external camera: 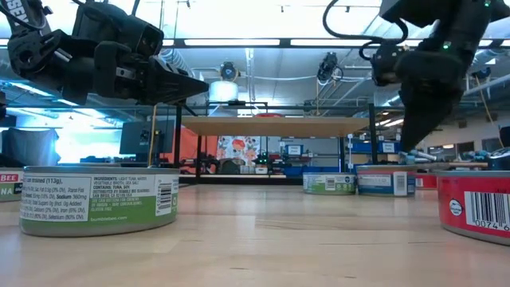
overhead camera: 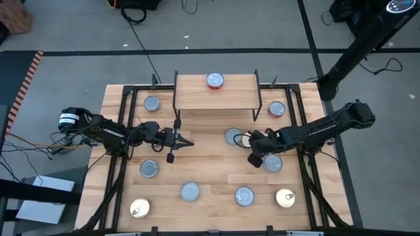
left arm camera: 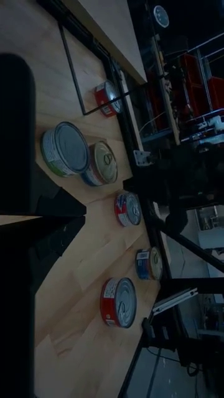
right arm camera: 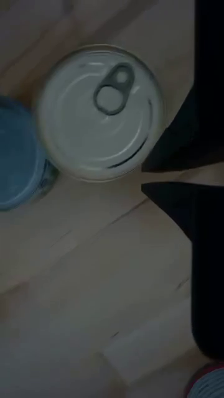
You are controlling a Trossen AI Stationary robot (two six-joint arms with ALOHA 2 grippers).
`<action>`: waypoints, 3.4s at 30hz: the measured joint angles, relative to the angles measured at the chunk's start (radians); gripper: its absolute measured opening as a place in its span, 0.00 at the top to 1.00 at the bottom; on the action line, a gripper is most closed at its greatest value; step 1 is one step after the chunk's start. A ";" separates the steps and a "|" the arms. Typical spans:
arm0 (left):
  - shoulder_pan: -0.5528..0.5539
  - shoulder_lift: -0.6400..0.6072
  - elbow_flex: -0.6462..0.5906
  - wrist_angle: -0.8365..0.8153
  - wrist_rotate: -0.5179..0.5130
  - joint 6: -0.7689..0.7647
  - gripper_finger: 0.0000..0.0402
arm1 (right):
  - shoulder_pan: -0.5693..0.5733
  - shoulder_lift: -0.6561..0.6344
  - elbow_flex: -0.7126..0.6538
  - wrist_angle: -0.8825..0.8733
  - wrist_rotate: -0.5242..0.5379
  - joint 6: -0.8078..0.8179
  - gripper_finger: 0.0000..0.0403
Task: Stack canned seafood by type on shelf
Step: Put the blue and pink tuna can on the shelf
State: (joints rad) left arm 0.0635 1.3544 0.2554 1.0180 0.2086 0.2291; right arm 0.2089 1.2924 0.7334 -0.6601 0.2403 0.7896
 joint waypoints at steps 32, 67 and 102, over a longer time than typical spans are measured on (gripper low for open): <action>0.000 0.000 0.000 -0.005 -0.005 0.002 0.98 | 0.031 0.292 0.155 -0.137 0.163 -0.270 0.75; 0.000 0.000 0.000 -0.006 -0.007 0.001 0.98 | -0.017 0.337 0.410 0.092 -0.211 -0.222 0.99; 0.000 0.000 0.000 -0.007 -0.007 0.001 0.98 | -0.111 0.342 0.206 0.465 -0.447 0.040 0.84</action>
State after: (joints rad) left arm 0.0635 1.3544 0.2554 1.0112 0.2012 0.2302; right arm 0.0982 1.6348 0.9390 -0.1952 -0.2068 0.8295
